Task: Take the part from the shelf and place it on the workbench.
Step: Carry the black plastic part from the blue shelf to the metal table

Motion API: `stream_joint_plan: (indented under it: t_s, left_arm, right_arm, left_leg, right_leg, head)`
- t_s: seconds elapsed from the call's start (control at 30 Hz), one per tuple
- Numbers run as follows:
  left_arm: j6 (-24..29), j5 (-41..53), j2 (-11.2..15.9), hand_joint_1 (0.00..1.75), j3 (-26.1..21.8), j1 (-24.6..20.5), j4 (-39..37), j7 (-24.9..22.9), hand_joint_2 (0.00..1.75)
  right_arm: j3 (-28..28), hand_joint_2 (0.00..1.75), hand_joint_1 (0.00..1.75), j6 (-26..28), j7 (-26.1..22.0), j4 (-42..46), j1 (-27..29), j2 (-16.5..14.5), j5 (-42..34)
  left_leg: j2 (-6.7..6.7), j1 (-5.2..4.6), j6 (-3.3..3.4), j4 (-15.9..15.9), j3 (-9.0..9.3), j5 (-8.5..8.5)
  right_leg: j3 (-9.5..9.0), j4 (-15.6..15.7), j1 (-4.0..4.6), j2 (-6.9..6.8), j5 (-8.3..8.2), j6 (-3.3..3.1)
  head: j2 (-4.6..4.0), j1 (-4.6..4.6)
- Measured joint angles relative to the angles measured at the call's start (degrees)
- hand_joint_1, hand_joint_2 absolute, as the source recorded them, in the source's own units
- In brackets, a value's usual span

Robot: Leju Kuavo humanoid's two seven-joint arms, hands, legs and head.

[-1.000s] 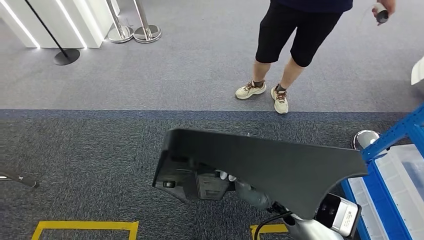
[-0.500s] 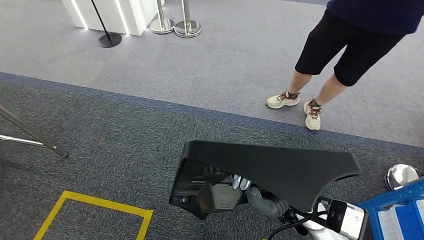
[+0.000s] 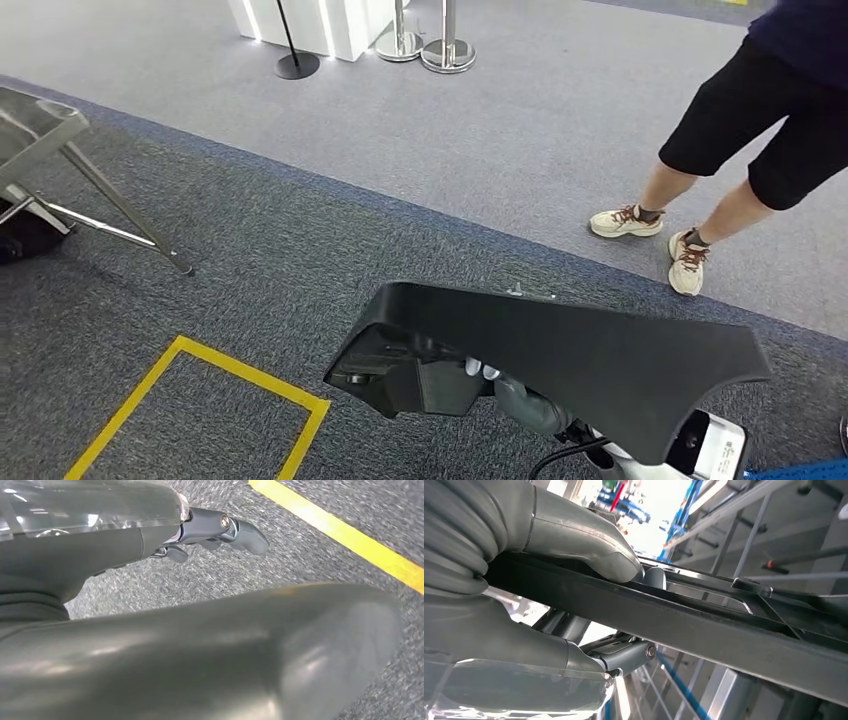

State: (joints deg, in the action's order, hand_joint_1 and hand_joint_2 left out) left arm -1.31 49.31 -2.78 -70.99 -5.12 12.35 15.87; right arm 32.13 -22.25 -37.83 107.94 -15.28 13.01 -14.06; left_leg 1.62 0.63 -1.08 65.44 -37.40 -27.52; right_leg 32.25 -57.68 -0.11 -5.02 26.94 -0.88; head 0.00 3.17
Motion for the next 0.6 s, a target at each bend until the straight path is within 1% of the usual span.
stream_joint_plan:
  t_s: [0.03,0.07,0.1,0.13,0.17,0.2,0.23,0.27,0.3,0.33,0.37,0.4,0.43,0.47,0.5,0.53,0.57,0.6]
  left_arm:
    - [0.04,-0.03,-0.02,0.0,-0.01,-0.1,0.0,0.01,0.0]
    - [0.08,-0.05,-0.03,0.0,-0.02,-0.22,0.0,0.03,0.0]
    - [0.13,-0.07,-0.04,0.0,-0.03,-0.29,0.0,0.05,0.0]
    - [0.19,-0.09,-0.04,0.0,-0.04,-0.25,0.0,0.07,0.0]
    - [0.25,-0.12,-0.04,0.0,-0.07,-0.14,0.0,0.07,0.0]
    - [0.3,-0.15,-0.06,0.0,-0.09,-0.01,0.0,0.05,0.0]
    - [0.33,-0.17,-0.09,0.0,-0.1,0.03,0.0,0.02,0.0]
    - [0.36,-0.18,-0.11,0.0,-0.11,-0.04,0.0,-0.01,0.0]
    - [0.37,-0.18,-0.15,0.0,-0.12,-0.18,0.0,-0.04,0.0]
    - [0.38,-0.18,-0.16,0.0,-0.13,-0.33,0.0,-0.08,0.0]
    - [0.39,-0.18,-0.16,0.0,-0.15,-0.41,0.0,-0.1,0.0]
    - [0.4,-0.18,-0.17,0.0,-0.17,-0.4,0.0,-0.13,0.0]
    - [0.4,-0.18,-0.17,0.0,-0.2,-0.34,0.0,-0.16,0.0]
    - [0.41,-0.19,-0.18,0.0,-0.22,-0.26,0.0,-0.19,0.0]
    - [0.41,-0.19,-0.21,0.0,-0.23,-0.2,0.0,-0.21,0.0]
    - [0.41,-0.2,-0.27,0.0,-0.24,-0.2,0.0,-0.22,0.0]
    - [0.41,-0.2,-0.32,0.0,-0.24,-0.22,0.0,-0.23,0.0]
    - [0.4,-0.21,-0.37,0.0,-0.25,-0.22,0.0,-0.25,0.0]
  right_arm:
    - [0.11,1.75,1.75,0.03,0.03,0.03,-0.24,-0.05,-0.06]
    - [0.25,1.75,1.75,0.08,0.09,0.05,-0.51,-0.11,-0.11]
    - [0.39,1.75,1.75,0.15,0.16,0.08,-0.8,-0.23,-0.14]
    - [0.54,1.75,1.75,0.23,0.26,0.1,-1.11,-0.39,-0.17]
    - [0.69,1.75,1.75,0.3,0.35,0.11,-1.42,-0.62,-0.19]
    - [0.84,1.75,1.75,0.34,0.46,0.13,-1.72,-0.84,-0.2]
    - [0.95,1.75,1.75,0.38,0.54,0.15,-1.97,-1.02,-0.22]
    - [1.02,1.75,1.75,0.4,0.63,0.17,-2.11,-1.13,-0.24]
    - [1.1,1.75,1.75,0.42,0.74,0.17,-2.17,-1.2,-0.26]
    - [1.17,1.75,1.75,0.44,0.84,0.15,-2.17,-1.25,-0.27]
    - [1.28,1.75,1.75,0.47,0.95,0.12,-2.15,-1.3,-0.27]
    - [1.43,1.75,1.75,0.51,1.03,0.09,-2.14,-1.37,-0.27]
    - [1.56,1.75,1.75,0.54,1.06,0.08,-2.17,-1.43,-0.27]
    - [1.68,1.75,1.75,0.56,1.07,0.07,-2.25,-1.5,-0.27]
    - [1.76,1.75,1.75,0.57,1.07,0.08,-2.39,-1.56,-0.27]
    - [1.81,1.75,1.75,0.57,1.08,0.07,-2.52,-1.63,-0.27]
    - [1.85,1.75,1.75,0.57,1.09,0.08,-2.64,-1.72,-0.28]
    - [1.88,1.75,1.75,0.57,1.11,0.08,-2.73,-1.81,-0.28]
  left_leg:
    - [1.19,-0.23,0.4,-3.57,1.91,1.21]
    - [2.09,-0.46,0.87,-5.9,3.11,1.81]
    - [2.44,-0.7,1.34,-6.87,3.5,1.87]
    - [1.7,-0.88,1.81,-6.96,3.39,1.96]
    - [1.02,-0.79,2.17,-7.13,3.4,2.09]
    - [0.32,-0.71,2.48,-7.36,3.5,2.24]
    - [-0.36,-0.59,2.79,-7.59,3.63,2.4]
    - [-1.02,-0.45,3.06,-7.78,3.8,2.56]
    - [-1.7,-0.47,3.24,-7.82,3.8,2.62]
    - [-2.47,-0.5,3.38,-7.8,3.78,2.65]
    - [-3.34,-0.52,3.45,-7.76,3.77,2.67]
    - [-4.23,-0.53,3.47,-7.71,3.78,2.67]
    - [-5.15,-0.52,3.43,-7.63,3.8,2.64]
    - [-6.02,-0.49,3.35,-7.52,3.84,2.6]
    - [-6.87,-0.44,3.23,-7.36,3.83,2.51]
    - [-7.67,-0.47,3.01,-7.12,3.7,2.41]
    - [-8.43,-0.42,2.73,-6.94,3.48,2.38]
    - [-9.12,-0.31,2.4,-6.86,3.23,2.38]
  right_leg:
    - [-0.17,-0.06,0.15,-0.64,0.18,0.24]
    - [-0.3,-0.11,0.29,-1.24,0.33,0.49]
    - [-0.38,-0.15,0.42,-1.79,0.45,0.76]
    - [-0.45,-0.16,0.48,-2.37,0.53,1.03]
    - [-0.51,-0.2,0.41,-2.7,0.68,1.36]
    - [-0.51,-0.56,0.23,-2.01,1.08,1.69]
    - [-0.12,-1.72,0.08,-0.66,1.95,1.96]
    - [0.85,-3.96,-0.08,1.07,3.31,2.18]
    - [2.4,-7.27,-0.21,2.82,4.97,2.28]
    - [4.35,-11.05,-0.24,3.74,6.52,2.34]
    - [6.07,-14.15,-0.27,4.14,7.39,2.39]
    - [7.08,-15.66,-0.3,4.33,7.29,2.4]
    - [7.1,-15.07,-0.34,4.46,6.15,2.36]
    - [6.12,-12.48,-0.44,4.75,4.21,2.26]
    - [4.57,-8.7,-0.58,5.73,2.09,2.13]
    - [3.09,-5.18,-0.76,7.27,0.59,2.03]
    - [2.04,-2.65,-0.87,8.49,-0.32,1.96]
    - [1.53,-1.33,-0.86,9.37,-0.55,1.88]
  head:
    - [0.0,-0.01]
    - [0.0,-0.01]
    - [0.0,-0.01]
    - [0.0,-0.02]
    - [0.0,-0.01]
    - [0.0,-0.02]
    - [0.0,-0.02]
    - [0.0,-0.02]
    - [0.0,-0.02]
    - [0.0,-0.02]
    - [0.0,-0.02]
    - [0.0,-0.02]
    - [0.0,-0.02]
    - [0.0,-0.02]
    - [0.0,-0.02]
    - [0.0,-0.02]
    - [0.0,-0.02]
    - [0.0,-0.02]
